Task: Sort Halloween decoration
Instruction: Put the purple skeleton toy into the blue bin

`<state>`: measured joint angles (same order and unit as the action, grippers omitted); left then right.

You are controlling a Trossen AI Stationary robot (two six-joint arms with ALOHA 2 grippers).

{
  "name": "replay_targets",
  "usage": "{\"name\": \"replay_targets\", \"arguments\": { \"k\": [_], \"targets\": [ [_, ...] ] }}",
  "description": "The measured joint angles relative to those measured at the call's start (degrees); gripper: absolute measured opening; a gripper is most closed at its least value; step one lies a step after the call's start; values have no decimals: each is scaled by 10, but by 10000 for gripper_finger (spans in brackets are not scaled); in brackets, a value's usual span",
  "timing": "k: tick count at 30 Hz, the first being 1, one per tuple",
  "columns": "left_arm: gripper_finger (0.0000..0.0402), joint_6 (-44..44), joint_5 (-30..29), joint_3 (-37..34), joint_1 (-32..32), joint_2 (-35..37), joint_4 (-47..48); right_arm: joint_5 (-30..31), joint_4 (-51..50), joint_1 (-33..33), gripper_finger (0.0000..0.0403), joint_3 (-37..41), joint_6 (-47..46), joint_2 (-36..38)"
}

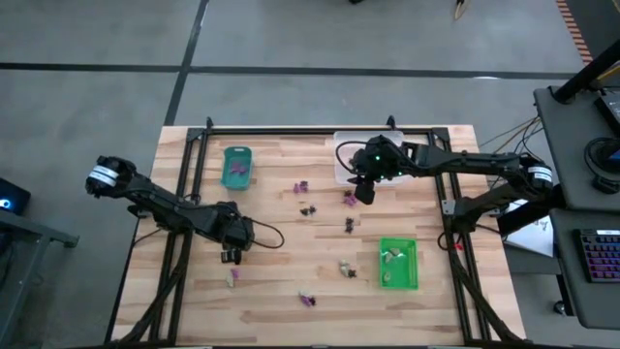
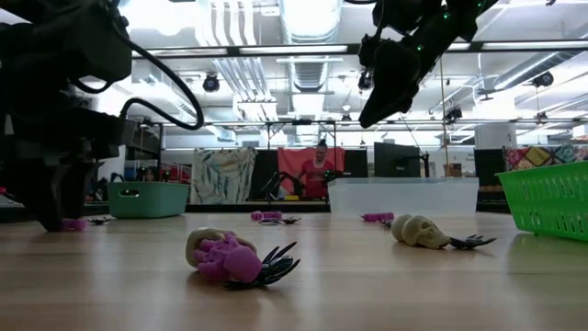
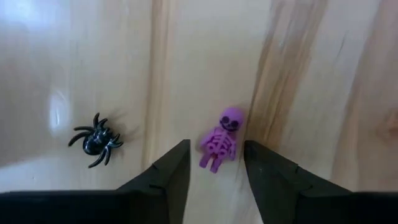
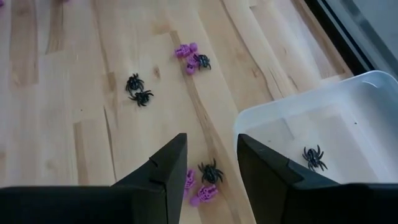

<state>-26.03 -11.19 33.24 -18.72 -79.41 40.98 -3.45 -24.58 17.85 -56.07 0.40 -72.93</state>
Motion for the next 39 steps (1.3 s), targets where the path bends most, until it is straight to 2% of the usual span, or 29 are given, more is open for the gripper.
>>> {"name": "replay_targets", "arguments": {
  "k": [9, 14, 21, 25, 29, 33, 39],
  "targets": [
    [10, 1, -8, 12, 1, 16, -1, 0, 0, -6, 128, 1, -2, 0],
    [10, 1, -12, 45, 0, 19, 5, 0, 0, -12, 129, 1, 0, 0],
    [1, 7, -98, 139, 43, 39, 97, 0, 0, -26, 130, 1, 0, 0],
    [1, 30, -127, 183, 113, 58, 143, 0, 0, -30, 126, 1, 0, 0],
    [1, 84, -134, 202, 211, 75, 143, 0, 0, -30, 126, 1, -3, 0],
    [0, 130, -138, 203, 334, 82, 141, 0, 0, -30, 129, 1, -5, 0],
    [0, 136, -117, 196, 517, 71, 131, 0, 1, -30, 130, 1, -13, 0]
  ]
}}
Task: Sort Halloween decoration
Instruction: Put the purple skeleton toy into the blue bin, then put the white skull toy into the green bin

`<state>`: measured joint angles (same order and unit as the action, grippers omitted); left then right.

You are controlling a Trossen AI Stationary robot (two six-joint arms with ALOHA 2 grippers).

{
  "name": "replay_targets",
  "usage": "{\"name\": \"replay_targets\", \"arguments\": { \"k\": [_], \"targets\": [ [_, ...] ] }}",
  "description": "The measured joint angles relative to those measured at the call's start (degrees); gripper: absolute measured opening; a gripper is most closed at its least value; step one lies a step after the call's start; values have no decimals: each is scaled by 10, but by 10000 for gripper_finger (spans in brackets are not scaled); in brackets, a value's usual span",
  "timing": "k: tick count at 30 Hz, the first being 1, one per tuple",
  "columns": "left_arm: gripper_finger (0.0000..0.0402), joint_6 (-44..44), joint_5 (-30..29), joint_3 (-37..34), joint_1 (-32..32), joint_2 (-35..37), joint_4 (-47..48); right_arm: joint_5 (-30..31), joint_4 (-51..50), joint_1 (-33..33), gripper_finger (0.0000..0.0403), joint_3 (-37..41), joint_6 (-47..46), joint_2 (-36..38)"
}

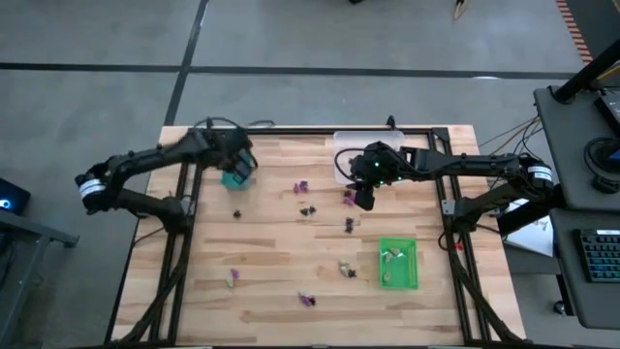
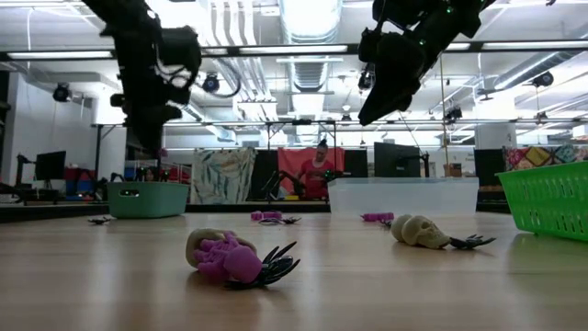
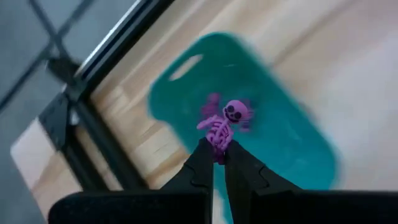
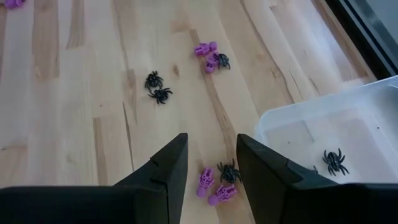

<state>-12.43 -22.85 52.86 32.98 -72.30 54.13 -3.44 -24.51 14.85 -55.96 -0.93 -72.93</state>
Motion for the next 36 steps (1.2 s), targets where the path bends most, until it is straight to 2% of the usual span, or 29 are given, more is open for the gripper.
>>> {"name": "replay_targets", "arguments": {
  "k": [3, 6, 13, 25, 32, 36],
  "targets": [
    [0, 4, 14, 0, 50, -13, -1, 0, 0, 0, 130, 0, -8, 0],
    [0, 14, 30, 0, 68, -23, -2, 0, -1, 0, 130, 0, -11, 0],
    [9, 30, 44, 0, 64, -42, -6, 0, 9, 0, 130, 0, -11, 0],
    [94, 38, 39, -1, 64, -51, -13, 0, 13, 0, 130, 0, -12, 0],
    [108, 28, 39, -1, 58, -49, -27, 0, 13, -2, 130, 0, -26, 0],
    [109, 9, 39, -1, 25, -43, -37, 0, 13, -8, 130, 0, -68, 0]
  ]
}}
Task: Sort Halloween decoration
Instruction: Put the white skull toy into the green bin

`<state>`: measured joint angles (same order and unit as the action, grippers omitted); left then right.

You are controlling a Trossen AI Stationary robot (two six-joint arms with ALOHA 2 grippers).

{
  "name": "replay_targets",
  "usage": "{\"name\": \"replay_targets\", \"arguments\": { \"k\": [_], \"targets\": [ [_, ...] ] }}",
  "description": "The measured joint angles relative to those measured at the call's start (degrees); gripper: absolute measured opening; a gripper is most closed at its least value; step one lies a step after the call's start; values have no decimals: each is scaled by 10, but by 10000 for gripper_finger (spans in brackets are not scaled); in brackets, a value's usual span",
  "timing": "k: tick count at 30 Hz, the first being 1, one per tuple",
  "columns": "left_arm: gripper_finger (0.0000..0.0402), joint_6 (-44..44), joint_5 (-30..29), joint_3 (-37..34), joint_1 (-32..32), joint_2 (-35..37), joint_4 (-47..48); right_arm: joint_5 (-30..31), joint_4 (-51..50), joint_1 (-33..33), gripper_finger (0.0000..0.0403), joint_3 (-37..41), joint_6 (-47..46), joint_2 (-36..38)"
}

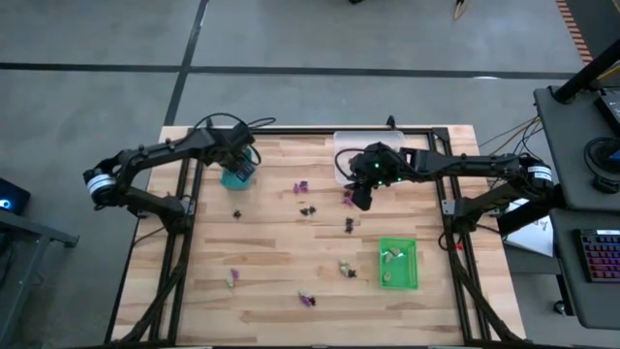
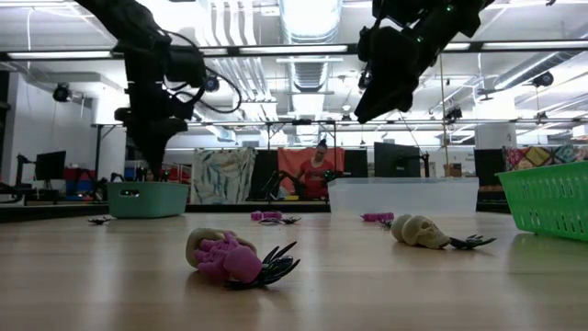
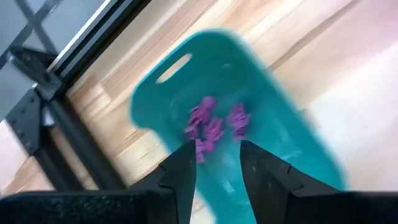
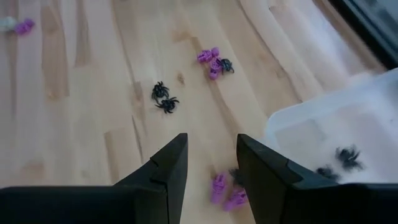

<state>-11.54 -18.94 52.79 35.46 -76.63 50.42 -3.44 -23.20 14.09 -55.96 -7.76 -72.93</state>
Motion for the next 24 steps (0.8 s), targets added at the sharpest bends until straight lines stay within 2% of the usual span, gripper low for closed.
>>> {"name": "replay_targets", "arguments": {
  "k": [9, 17, 24],
  "targets": [
    [109, -10, 0, 0, -166, 13, -140, 0, 2, -41, 130, 1, -102, -4],
    [109, 78, 2, -1, -324, -2, -258, -1, -13, -89, 130, 1, -33, -16],
    [109, 138, 5, -6, -414, -35, -330, -6, -76, -115, 130, 1, -90, -14]
  ]
}}
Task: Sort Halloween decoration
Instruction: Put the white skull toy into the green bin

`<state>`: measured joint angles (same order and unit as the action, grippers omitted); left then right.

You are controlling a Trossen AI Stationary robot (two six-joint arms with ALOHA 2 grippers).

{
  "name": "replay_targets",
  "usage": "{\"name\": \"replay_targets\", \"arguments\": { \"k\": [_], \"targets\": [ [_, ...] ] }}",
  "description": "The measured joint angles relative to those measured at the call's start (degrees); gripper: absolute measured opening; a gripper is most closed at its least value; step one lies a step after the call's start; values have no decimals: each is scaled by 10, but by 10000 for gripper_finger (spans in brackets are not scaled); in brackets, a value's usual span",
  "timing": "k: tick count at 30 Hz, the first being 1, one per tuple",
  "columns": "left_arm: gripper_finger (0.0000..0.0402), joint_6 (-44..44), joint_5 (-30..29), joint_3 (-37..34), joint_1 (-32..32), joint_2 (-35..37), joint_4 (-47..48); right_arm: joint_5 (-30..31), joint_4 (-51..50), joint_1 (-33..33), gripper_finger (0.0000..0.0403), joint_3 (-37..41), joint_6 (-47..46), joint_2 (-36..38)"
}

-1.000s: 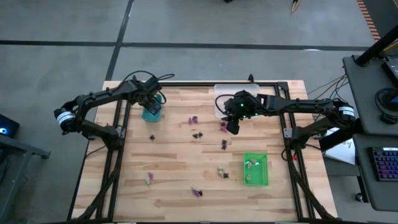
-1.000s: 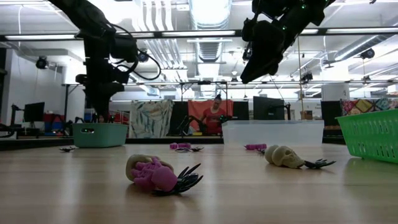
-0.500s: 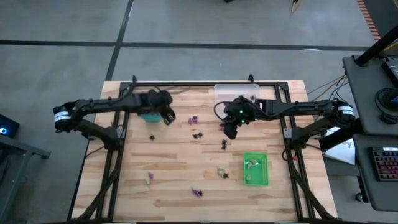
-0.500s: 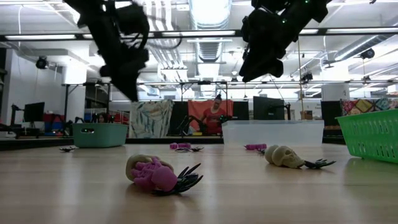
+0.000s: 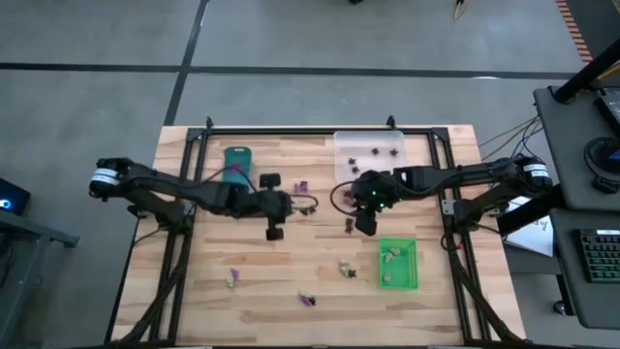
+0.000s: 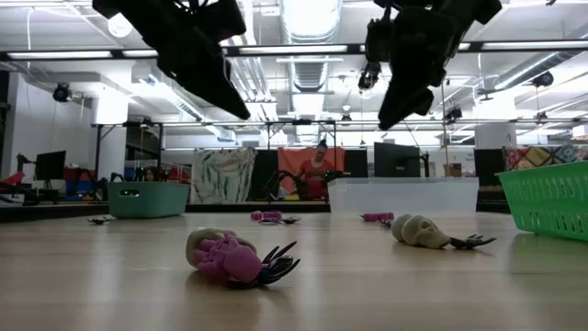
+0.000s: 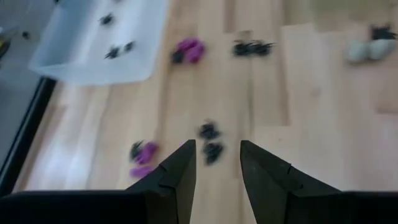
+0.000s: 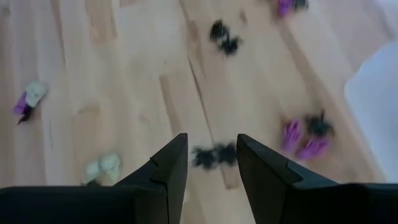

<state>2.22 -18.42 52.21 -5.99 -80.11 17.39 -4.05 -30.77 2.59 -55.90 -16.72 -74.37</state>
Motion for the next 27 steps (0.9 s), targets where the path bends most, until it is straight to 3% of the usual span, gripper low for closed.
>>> {"name": "replay_targets", "arguments": {
  "k": [6, 15, 20, 27],
  "targets": [
    [109, 0, 0, -2, -53, -44, -58, -49, -6, -48, 129, 0, -68, -4],
    [109, -4, 1, -2, -118, -98, -84, -51, -5, -176, 117, -28, -264, -21],
    [109, -26, 0, -2, -143, -90, -84, -7, -10, -218, 113, -84, -345, -71],
    [109, -49, 0, -2, -182, -66, -62, -3, -109, -231, 113, -200, -374, -188]
  ]
}}
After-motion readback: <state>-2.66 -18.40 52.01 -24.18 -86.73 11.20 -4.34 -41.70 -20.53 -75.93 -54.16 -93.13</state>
